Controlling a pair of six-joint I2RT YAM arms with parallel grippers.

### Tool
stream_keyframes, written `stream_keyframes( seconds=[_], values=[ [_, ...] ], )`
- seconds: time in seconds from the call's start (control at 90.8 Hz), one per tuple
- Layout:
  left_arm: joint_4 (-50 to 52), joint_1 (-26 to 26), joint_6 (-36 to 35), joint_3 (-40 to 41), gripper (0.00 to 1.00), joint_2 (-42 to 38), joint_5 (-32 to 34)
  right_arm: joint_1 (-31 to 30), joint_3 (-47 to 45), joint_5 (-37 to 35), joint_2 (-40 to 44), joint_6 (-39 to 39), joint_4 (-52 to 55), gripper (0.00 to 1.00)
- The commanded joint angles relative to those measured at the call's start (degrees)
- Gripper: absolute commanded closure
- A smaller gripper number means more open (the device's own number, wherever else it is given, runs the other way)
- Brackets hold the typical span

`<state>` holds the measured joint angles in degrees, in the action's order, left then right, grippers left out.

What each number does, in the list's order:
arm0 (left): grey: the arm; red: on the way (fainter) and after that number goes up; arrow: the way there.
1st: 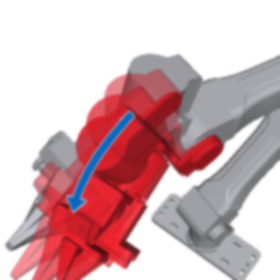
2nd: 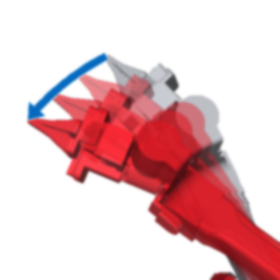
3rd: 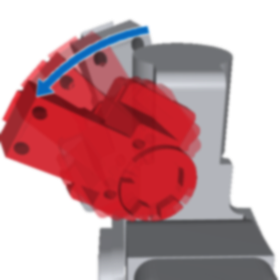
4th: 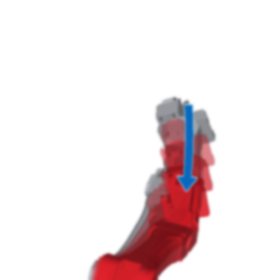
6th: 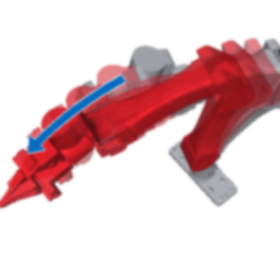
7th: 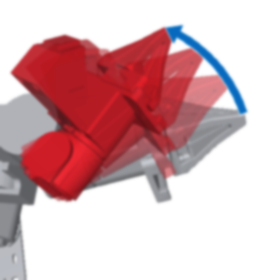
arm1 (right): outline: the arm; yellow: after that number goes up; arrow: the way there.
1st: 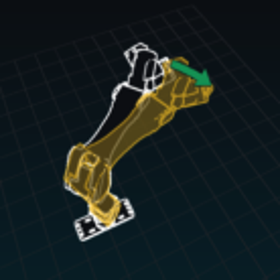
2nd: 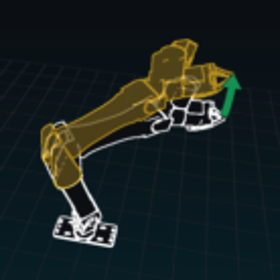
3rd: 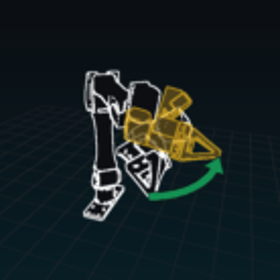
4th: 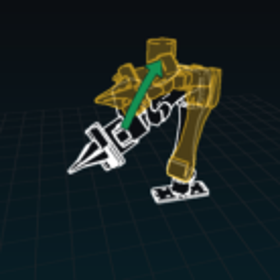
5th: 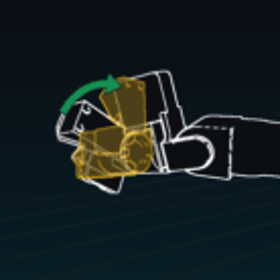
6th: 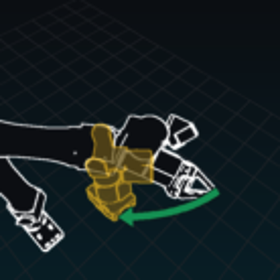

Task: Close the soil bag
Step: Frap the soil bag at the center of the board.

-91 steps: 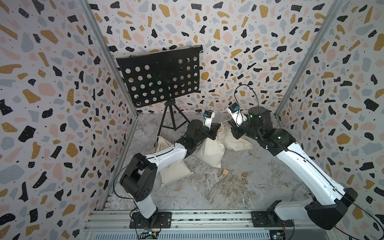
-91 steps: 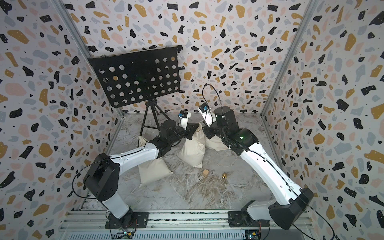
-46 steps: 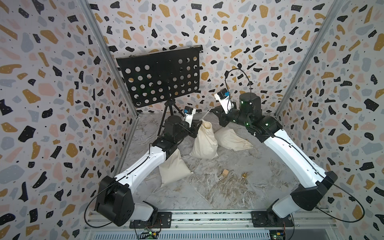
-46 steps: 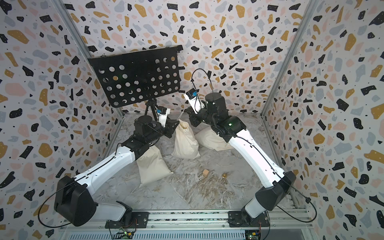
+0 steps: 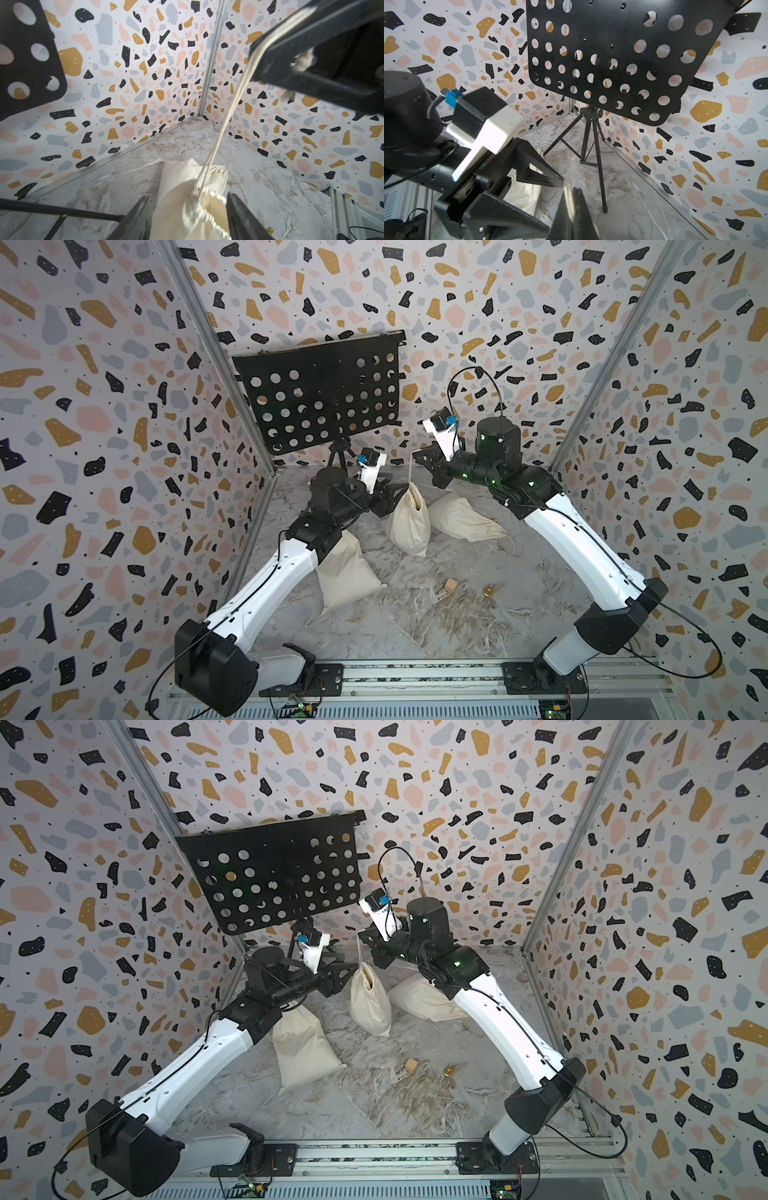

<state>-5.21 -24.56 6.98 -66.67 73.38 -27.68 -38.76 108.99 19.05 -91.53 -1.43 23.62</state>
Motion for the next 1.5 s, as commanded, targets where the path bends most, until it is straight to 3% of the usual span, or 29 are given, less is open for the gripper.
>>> stream_keyframes(
  seconds=[0.0, 0.264, 0.319, 0.407, 0.462, 0.528, 0.595, 0.826, 1.079, 1.244, 1.365, 1.486],
  values=[
    [-2.5, -0.5, -0.2, -3.2, 0.4, 0.4, -4.5, -0.6, 2.9, 2.4, 1.4, 0.8, -4.9, 1.0],
    [4.9, -1.1, -2.9, -11.9, 0.55, 6.8, -2.6, -1.1, 2.1, 3.8, 1.4, 1.3, -4.7, 1.0],
    [5.4, -1.1, -2.9, -13.1, 0.68, 7.6, -2.4, -1.1, 2.2, 3.8, 1.5, 0.9, -4.3, 1.0],
    [5.7, -1.2, -1.5, -14.3, 1.0, 7.8, -0.8, -1.1, 1.7, 2.6, 2.1, -0.3, -2.9, 1.0],
    [5.4, -1.2, 0.3, -14.4, 1.0, 7.2, 1.0, -1.1, -0.7, 0.0, 3.4, -1.3, -3.6, 1.0],
    [5.9, -1.1, 2.5, -14.6, 1.0, 6.3, 3.9, -0.9, -6.9, -3.3, 6.2, -1.6, -7.2, 0.78],
    [7.1, -1.2, 4.4, -14.9, 1.0, 5.6, 6.2, 0.1, -13.5, -3.9, 9.3, -1.6, -10.5, 0.69],
    [6.9, -1.1, 10.2, -14.5, 1.0, 4.6, 8.2, 3.1, -28.2, 3.2, 13.7, 4.0, -18.8, 0.46],
    [3.6, -1.3, 14.7, -14.3, 1.0, 3.8, 5.4, 3.0, -24.8, 12.8, 5.5, 10.5, -26.3, 0.47],
    [2.8, -1.2, 15.7, -14.0, 1.0, 3.7, 4.8, 1.7, -21.4, 14.4, 1.3, 11.6, -26.4, 0.47],
    [2.5, -1.2, 16.2, -14.2, 1.0, 3.8, 4.0, 1.2, -19.4, 15.0, -1.5, 12.0, -26.1, 0.54],
    [0.8, -1.2, 16.9, -14.4, 1.0, 3.6, 3.4, 1.0, -18.4, 15.4, -3.7, 12.1, -25.9, 0.68]
  ],
)
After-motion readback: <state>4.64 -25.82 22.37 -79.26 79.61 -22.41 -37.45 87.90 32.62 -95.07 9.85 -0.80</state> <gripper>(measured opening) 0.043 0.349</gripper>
